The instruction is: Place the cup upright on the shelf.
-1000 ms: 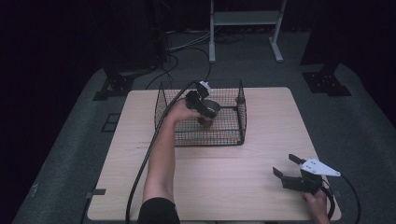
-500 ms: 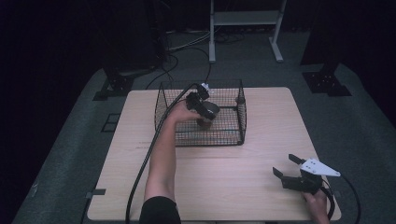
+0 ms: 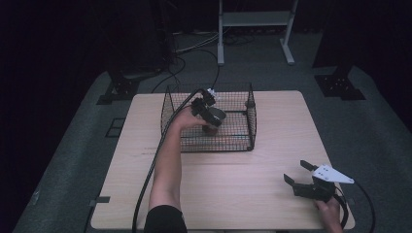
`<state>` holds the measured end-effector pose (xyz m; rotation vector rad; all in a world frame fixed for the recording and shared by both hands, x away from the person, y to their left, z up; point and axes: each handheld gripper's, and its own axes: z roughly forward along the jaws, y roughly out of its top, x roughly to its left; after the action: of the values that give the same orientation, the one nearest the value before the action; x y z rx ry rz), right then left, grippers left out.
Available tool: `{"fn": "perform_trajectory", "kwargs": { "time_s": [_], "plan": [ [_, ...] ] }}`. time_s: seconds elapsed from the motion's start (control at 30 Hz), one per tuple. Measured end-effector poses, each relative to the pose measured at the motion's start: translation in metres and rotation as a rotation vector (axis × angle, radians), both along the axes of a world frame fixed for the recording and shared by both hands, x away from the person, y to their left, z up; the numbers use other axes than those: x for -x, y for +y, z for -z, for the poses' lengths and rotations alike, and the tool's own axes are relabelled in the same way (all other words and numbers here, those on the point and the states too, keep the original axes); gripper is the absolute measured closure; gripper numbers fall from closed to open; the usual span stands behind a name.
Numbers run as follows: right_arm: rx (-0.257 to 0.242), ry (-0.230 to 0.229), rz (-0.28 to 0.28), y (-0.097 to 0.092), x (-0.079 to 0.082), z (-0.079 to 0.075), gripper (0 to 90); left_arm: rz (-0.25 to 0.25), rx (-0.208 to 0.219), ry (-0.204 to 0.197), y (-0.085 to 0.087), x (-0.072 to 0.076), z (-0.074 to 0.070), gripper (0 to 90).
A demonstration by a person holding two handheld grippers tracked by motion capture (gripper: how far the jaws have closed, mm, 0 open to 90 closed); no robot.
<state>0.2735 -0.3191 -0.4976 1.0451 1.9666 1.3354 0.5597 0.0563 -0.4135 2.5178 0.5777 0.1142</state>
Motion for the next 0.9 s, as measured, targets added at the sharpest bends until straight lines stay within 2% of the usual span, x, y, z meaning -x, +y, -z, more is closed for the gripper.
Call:
{"fn": "perform_trajectory", "kwargs": {
  "time_s": [0.23, 0.5, 0.67, 0.9],
  "plan": [
    [0.002, -0.001, -0.001, 0.0002, 0.0001, 0.0000, 13.4, 0.000, -0.024, 0.028, 0.0031, 0.0003, 0.0003, 16.6],
    [0.000, 0.000, -0.001, 0.0001, 0.0000, 0.0000, 13.5, -0.011, -0.029, 0.052, 0.0055, -0.0001, 0.0012, 13.1],
    [0.003, 0.000, -0.001, 0.0002, 0.0002, 0.0000, 13.5, -0.013, -0.044, 0.052, 0.0063, 0.0005, 0.0008, 12.0],
    [0.005, -0.002, -0.002, 0.0004, 0.0002, 0.0000, 13.4, -0.008, -0.042, 0.049, 0.0060, 0.0016, -0.0003, 11.5]
  ]
}}
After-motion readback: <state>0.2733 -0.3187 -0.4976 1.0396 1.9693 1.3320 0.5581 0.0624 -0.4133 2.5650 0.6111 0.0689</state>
